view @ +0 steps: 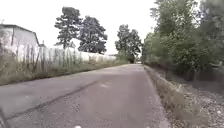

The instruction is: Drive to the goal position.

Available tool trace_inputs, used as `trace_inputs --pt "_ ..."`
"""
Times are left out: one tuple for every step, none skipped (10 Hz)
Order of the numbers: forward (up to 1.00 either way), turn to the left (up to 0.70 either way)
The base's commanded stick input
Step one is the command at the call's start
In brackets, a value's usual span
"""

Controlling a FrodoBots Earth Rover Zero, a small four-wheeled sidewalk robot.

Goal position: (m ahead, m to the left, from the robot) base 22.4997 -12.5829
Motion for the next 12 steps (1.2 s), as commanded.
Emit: trace_inputs --pt "1.0 -0.13" --pt "1.0 -0.15" --pt "1.0 -0.18" --pt "1.0 -0.2" --pt "1.0 -0.21" --pt "1.0 -0.21" --pt "1.0 -0.21" --pt "1.0 -0.21" --pt "1.0 -0.2" --pt "1.0 -0.2" --pt "1.0 -0.2" --pt "1.0 -0.19"
